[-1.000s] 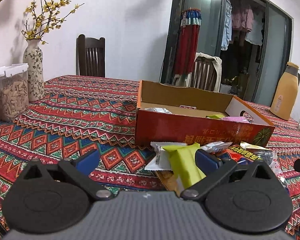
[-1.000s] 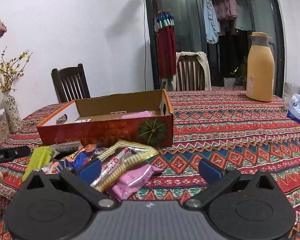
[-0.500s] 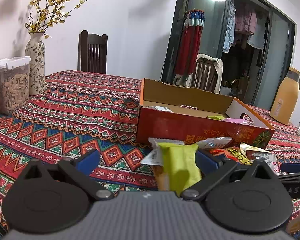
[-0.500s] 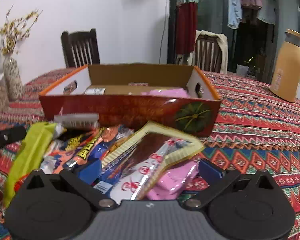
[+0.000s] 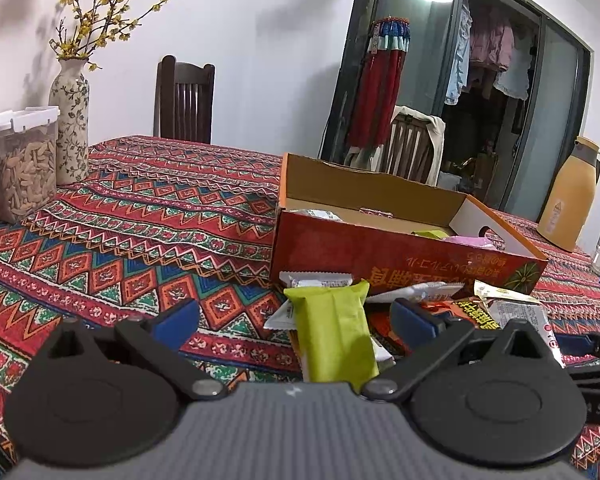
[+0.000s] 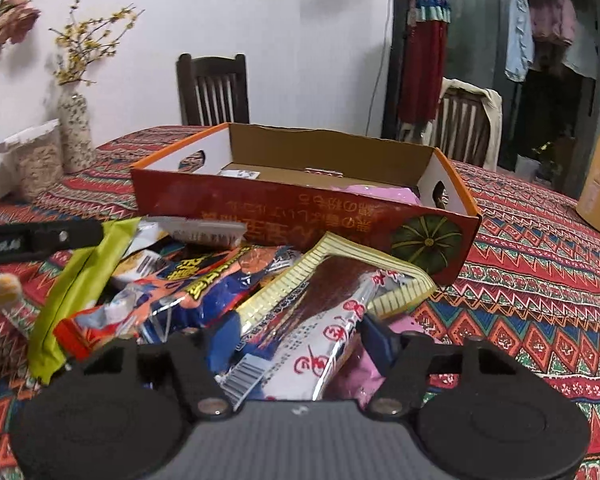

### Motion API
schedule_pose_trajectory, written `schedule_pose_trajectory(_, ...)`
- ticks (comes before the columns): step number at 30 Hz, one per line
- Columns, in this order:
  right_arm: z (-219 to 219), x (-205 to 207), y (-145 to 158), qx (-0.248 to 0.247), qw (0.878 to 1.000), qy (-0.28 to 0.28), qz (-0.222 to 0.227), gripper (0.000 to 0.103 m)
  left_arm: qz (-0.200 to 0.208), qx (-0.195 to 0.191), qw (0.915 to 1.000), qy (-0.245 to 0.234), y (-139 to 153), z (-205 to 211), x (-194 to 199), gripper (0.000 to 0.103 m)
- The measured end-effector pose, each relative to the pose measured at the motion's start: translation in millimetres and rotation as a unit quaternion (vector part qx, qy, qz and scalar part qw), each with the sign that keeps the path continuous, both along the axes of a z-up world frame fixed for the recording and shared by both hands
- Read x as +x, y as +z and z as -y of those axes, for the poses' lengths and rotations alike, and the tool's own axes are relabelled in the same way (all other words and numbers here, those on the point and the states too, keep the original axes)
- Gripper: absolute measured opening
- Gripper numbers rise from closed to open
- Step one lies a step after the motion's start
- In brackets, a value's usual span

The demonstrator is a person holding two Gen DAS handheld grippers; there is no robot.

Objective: Organize snacks
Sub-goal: 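Grasp the green bar with the left gripper while the right grasps a gold-edged white packet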

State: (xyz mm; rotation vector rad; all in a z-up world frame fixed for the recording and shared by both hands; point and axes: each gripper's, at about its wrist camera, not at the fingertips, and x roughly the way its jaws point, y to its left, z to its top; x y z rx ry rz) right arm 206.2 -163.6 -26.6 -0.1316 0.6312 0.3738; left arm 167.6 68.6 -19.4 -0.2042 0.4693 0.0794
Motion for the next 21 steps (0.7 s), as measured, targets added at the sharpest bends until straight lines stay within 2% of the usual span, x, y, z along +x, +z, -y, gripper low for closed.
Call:
schedule_pose_trajectory(2, 6.3, -1.7, 1.3, 0.004, 1.000, -0.003, 0.002, 0.041, 0.000, 0.000, 1.0000, 0.001, -0.1, -0.2, 0.0, 0.103)
schedule_pose_trajectory(4, 12.9, -3.6, 3.2, 0.010, 1.000, -0.006, 0.002, 0.033, -0.001, 0.000, 1.0000, 0.001, -0.2, -0.2, 0.3, 0.103)
schedule_pose_trajectory(10, 34.5, -13.8, 6.9, 0.001, 1.000, -0.016, 0.023, 0.024, -0.005, 0.002, 1.0000, 0.003, -0.8, 0.3, 1.6, 0.103)
schedule_pose_trajectory(13, 47.1, -12.2, 9.7, -0.003, 0.999, -0.027, 0.021, 0.023, -0.006, 0.002, 1.0000, 0.004, -0.8, 1.1, 1.7, 0.103)
schedule_pose_trajectory(15, 50.5, -11.5, 10.6, -0.002, 0.999, -0.035, 0.019, 0.027, -0.006, 0.003, 1.0000, 0.006, -0.8, 0.9, 1.9, 0.103)
schedule_pose_trajectory(16, 51.4, -11.4, 10.8, 0.000, 0.999, -0.039, 0.018, 0.041, -0.007, 0.003, 1.0000, 0.007, -1.0, 1.0, 1.9, 0.103)
schedule_pose_trajectory(17, 51.3, -11.1, 11.5, 0.008, 0.999, -0.045, 0.016, 0.062, -0.007, 0.003, 0.9999, 0.007, -1.1, 0.9, 2.0, 0.103)
schedule_pose_trajectory(19, 49.3, -12.6, 12.3, 0.020, 0.998, -0.047, 0.021, 0.078, -0.008, 0.004, 0.9999, 0.009, -1.3, 0.8, 2.2, 0.103)
schedule_pose_trajectory(21, 41.7, -13.4, 12.2, 0.019, 0.999, -0.041, 0.020, 0.077, -0.009, 0.005, 0.9999, 0.009, -1.6, 0.6, 2.7, 0.103)
